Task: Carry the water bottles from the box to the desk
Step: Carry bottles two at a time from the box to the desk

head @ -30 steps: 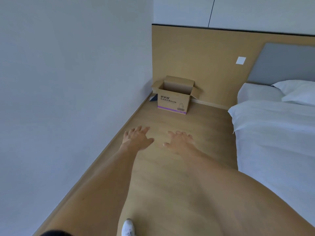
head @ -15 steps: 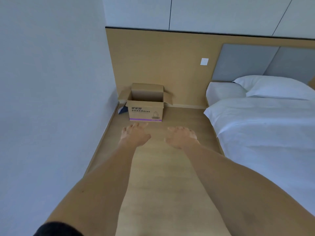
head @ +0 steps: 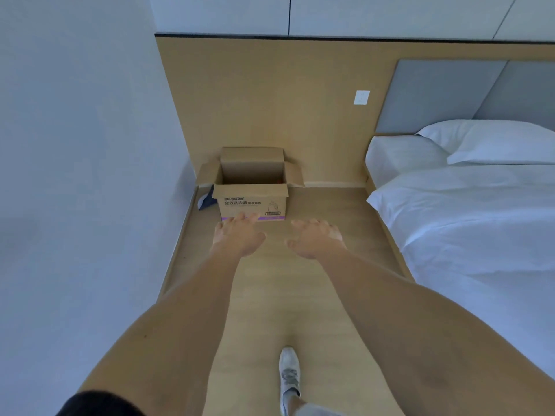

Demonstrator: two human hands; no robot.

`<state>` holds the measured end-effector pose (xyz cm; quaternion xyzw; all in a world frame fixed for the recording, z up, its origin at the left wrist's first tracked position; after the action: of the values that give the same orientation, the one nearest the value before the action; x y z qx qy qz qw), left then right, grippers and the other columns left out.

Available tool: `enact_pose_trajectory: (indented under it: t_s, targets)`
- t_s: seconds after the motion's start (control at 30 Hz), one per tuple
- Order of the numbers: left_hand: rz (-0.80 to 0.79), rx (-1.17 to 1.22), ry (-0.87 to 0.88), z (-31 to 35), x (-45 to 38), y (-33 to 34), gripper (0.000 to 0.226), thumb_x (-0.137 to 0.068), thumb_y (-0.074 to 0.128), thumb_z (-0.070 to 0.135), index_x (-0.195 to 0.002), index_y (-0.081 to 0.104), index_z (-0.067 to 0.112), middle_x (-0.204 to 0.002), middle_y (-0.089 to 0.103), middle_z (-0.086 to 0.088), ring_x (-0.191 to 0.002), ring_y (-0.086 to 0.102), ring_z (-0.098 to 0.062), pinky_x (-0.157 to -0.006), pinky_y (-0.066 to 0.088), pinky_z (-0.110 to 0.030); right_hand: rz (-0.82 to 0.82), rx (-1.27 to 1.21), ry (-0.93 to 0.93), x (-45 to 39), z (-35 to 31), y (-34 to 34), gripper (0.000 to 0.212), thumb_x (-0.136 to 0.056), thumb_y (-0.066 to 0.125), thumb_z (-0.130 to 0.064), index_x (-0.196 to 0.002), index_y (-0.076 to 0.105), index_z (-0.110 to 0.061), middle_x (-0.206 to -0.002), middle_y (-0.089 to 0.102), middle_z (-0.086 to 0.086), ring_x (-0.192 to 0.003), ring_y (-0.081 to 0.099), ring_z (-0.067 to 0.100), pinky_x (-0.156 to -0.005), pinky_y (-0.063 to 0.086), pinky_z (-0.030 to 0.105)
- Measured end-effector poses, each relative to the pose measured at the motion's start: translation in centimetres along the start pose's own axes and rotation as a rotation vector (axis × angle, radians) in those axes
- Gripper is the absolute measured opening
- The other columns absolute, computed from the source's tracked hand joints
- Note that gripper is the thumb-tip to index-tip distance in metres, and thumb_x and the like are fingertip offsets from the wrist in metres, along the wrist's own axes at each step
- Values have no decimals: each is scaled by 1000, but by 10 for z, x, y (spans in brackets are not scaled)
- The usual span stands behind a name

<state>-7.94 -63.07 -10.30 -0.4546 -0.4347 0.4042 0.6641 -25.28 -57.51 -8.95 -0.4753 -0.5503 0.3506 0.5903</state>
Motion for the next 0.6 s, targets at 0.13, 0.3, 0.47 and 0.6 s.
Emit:
enact_pose_trajectory:
  t_s: [0.13, 0.3, 0.47, 0.6]
  targets:
    - [19, 37, -30, -19, -74, -14, 58, -91, 48, 40, -147, 37, 30, -143, 47, -4, -129, 46, -29, -108, 39, -50, 12, -1, -37, -84, -12, -16, 64, -94, 43, -62, -149, 35, -30, -145, 48, 8, -133, 43, 31, -111, 32, 48]
    - [66, 37, -84, -37, -175, -44, 55, -94, 50, 43, -146, 40, 29, -140, 49, -3, -129, 46, -28, -105, 36, -47, 10, -18, -82, -181, -16, -57, 64, -94, 45, -60, -147, 38, -25, -141, 50, 8, -131, 45, 29, -110, 32, 46]
    - [86, 76, -117, -45, -250, -61, 52, -93, 52, 41, -142, 43, 26, -136, 50, -4, -126, 47, -27, -105, 37, -47, -4, -25, -106, -257, -22, -86, 58, -95, 48, -52, -148, 39, -29, -144, 50, 9, -135, 43, 30, -118, 28, 50]
    - [63, 60, -106, -56, -299, -68, 60, -94, 47, 41, -151, 33, 32, -142, 47, -3, -133, 42, -30, -106, 35, -48, -5, -26, -94, -311, -29, -98, 59, -93, 47, -52, -147, 41, -28, -146, 49, 8, -137, 42, 29, -118, 28, 48]
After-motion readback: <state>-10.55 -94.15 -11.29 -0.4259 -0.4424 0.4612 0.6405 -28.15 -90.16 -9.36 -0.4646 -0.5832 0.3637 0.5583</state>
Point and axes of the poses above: each hand's wrist, its own x-axis away from the middle knuckle, its own y-axis out of the palm, z = x × y, the point moved 3 cm from there along -x, towards the middle knuckle
